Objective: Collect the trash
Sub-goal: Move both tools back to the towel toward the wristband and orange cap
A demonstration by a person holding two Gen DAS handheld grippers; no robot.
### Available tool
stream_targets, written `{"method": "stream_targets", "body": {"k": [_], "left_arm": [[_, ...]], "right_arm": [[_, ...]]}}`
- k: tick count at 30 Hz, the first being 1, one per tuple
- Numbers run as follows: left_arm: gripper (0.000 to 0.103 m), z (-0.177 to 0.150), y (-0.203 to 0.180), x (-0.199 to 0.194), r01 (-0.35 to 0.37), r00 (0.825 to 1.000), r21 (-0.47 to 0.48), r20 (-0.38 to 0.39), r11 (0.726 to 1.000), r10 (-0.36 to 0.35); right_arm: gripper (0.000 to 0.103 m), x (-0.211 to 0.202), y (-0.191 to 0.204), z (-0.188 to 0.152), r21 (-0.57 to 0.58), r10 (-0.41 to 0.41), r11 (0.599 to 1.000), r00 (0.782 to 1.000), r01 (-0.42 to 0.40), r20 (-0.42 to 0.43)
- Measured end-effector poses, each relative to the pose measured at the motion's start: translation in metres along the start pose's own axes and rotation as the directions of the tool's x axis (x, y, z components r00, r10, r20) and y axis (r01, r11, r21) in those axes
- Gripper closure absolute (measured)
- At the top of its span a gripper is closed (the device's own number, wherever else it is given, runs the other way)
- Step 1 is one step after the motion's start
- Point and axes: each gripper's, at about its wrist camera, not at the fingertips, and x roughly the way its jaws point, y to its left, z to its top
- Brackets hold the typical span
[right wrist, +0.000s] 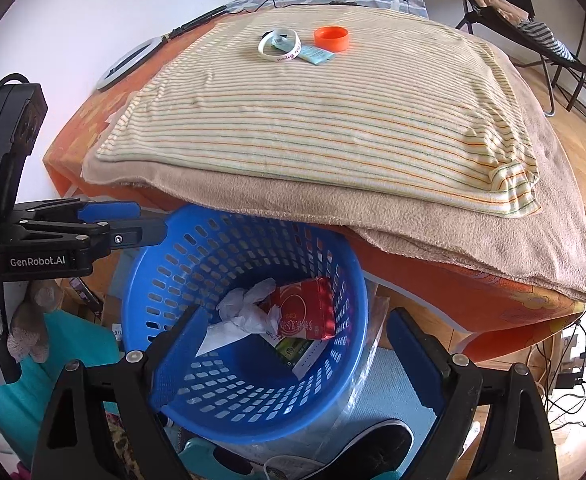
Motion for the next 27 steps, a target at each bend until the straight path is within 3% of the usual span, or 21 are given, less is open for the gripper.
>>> {"method": "stream_targets", "body": {"k": [6,13,18,23,27], "left_arm": [[0.041,0.036,0.002,-0.015,-0.005,0.999,-0.008,0.044,1.000,0.006],[0.041,0.089,0.011,-0.024,-0.016,0.995,-0.015,0.100,1.000,0.017],[0.041,0.125,0.019,-0.016,-0.014,0.993,-0.019,0.115,1.000,0.016],[0.041,0.157,0.024,-0.002,-0.028,0.993,-0.004,0.116,1.000,0.028],[0.041,0.178,0.037,0.010,0.009,0.993,-0.052,0.115,0.999,-0.003]], "right_arm": [[0.010,-0.011,-0.010,0.024,0.025,0.004,1.000,0.998,-0.006,0.067],[0.010,-0.021,-0.023,0.079,0.014,0.010,1.000,0.991,-0.012,0.130],[0.011,-0.018,-0.045,0.121,0.077,0.068,0.994,0.981,-0.083,0.181],[0.014,-0.004,-0.055,0.161,0.084,0.065,0.993,0.975,-0.085,0.213],[0.019,0.015,-0.057,0.187,0.065,0.078,0.993,0.972,-0.094,0.220]]}}
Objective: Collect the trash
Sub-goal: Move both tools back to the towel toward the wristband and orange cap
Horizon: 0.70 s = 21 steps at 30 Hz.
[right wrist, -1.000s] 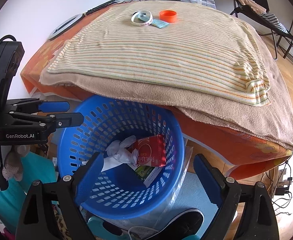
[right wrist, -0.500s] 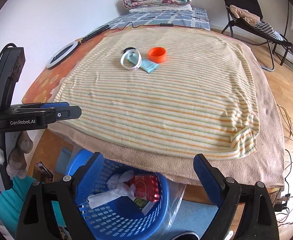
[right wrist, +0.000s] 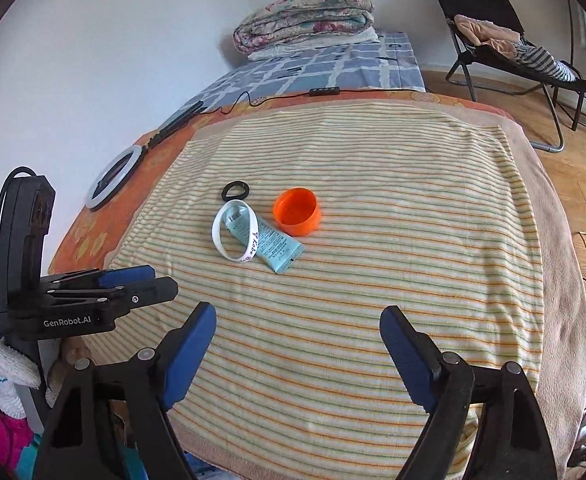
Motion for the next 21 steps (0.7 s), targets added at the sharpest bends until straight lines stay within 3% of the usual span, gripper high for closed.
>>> {"method": "stream_targets", "body": {"k": [3,8,10,12,17,21], "left_arm": [[0.041,0.013,0.012,0.011,0.004,1.000,-0.049,0.005,0.999,-0.003],[0.050,0.030,0.023,0.033,0.001,1.000,-0.079,-0.009,0.997,-0.002],[0.050,0.036,0.025,0.041,-0.010,1.000,-0.075,-0.010,0.997,0.010],[0.058,0.040,0.027,0.049,-0.026,1.000,-0.068,-0.018,0.997,0.025],[0.064,0.045,0.031,0.065,-0.050,0.998,-0.057,-0.029,0.997,0.048],[0.076,0.051,0.029,0.071,-0.078,0.997,-0.029,-0.011,0.997,0.078]], "right_arm": [[0.027,0.019,0.002,0.012,-0.027,0.004,1.000,1.000,-0.005,-0.014],[0.028,0.045,0.011,0.024,-0.122,-0.030,0.992,1.000,0.029,-0.009],[0.028,0.056,0.012,0.028,-0.143,-0.038,0.989,0.999,0.035,-0.017],[0.029,0.065,0.011,0.031,-0.143,-0.032,0.989,0.999,0.028,-0.025],[0.033,0.087,0.007,0.039,-0.142,-0.049,0.989,0.998,0.042,-0.041],[0.034,0.102,0.007,0.046,-0.158,-0.077,0.985,0.996,0.069,-0.042]]}}
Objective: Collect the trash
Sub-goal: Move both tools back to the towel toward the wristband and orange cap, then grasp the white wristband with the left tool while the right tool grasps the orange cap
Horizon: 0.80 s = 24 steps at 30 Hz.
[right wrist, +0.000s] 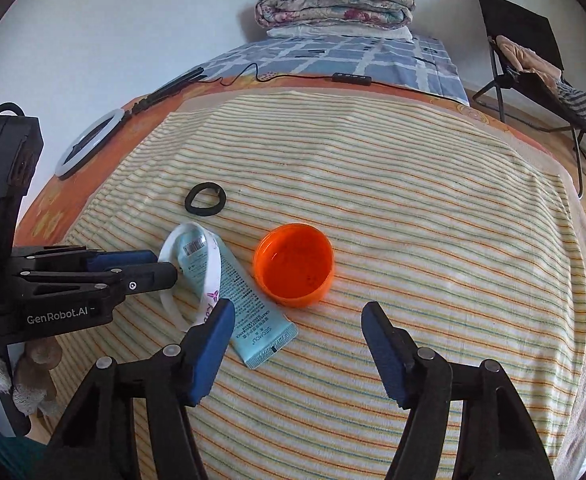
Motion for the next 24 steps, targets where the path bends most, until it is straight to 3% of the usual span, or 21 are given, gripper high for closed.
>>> {"method": "stream_targets", "body": {"k": [3,6,13,16,24], "left_arm": [[0.089,0.001,-0.001,0.002,-0.023,1.000,0.022,0.015,1.000,0.022],[0.095,0.003,0.000,0.003,-0.020,1.000,0.033,0.023,0.999,0.019],[0.100,0.006,0.005,0.000,-0.011,1.000,0.025,0.028,1.000,0.010],[0.101,0.005,0.005,-0.005,-0.021,0.999,0.029,0.040,0.999,0.020],[0.101,0.008,0.013,-0.021,-0.020,0.997,0.010,0.076,1.000,0.019]], "right_arm": [[0.036,0.010,-0.002,0.005,0.013,-0.002,1.000,1.000,0.002,-0.002],[0.039,0.019,-0.003,0.007,0.016,-0.011,1.000,1.000,0.011,-0.007],[0.040,0.026,0.000,0.016,0.023,-0.011,1.000,1.000,0.011,0.015],[0.053,0.027,0.002,0.017,0.014,-0.017,1.000,1.000,0.017,0.019],[0.053,0.021,0.004,0.015,0.007,-0.032,0.999,0.999,0.032,0.034]]}}
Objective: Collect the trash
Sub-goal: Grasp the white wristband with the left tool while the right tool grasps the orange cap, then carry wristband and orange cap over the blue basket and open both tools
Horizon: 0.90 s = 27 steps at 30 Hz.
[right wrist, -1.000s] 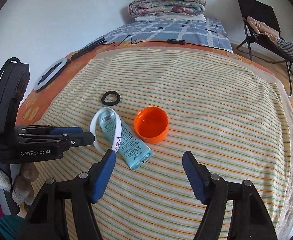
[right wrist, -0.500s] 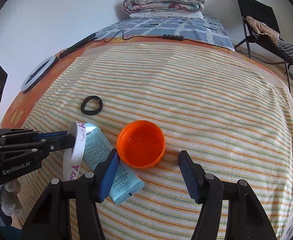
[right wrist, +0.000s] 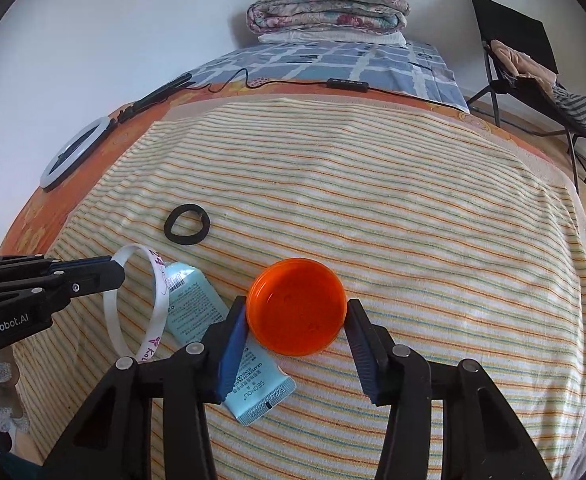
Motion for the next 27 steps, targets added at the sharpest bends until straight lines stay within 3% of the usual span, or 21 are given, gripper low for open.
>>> {"method": "stream_targets", "body": {"k": [15,27], "left_arm": [[0.101,-0.008,-0.003,-0.057,0.012,0.996,0.008,0.085,1.000,-0.012],[0.101,-0.051,-0.023,-0.110,0.029,0.993,0.061,0.116,0.998,-0.036]], "right_arm": [[0.053,-0.065,0.011,-0.009,-0.023,-0.003,1.000,0.998,0.004,0.061],[0.053,-0.132,0.024,-0.051,-0.007,0.003,1.000,0.998,-0.003,0.055]]}}
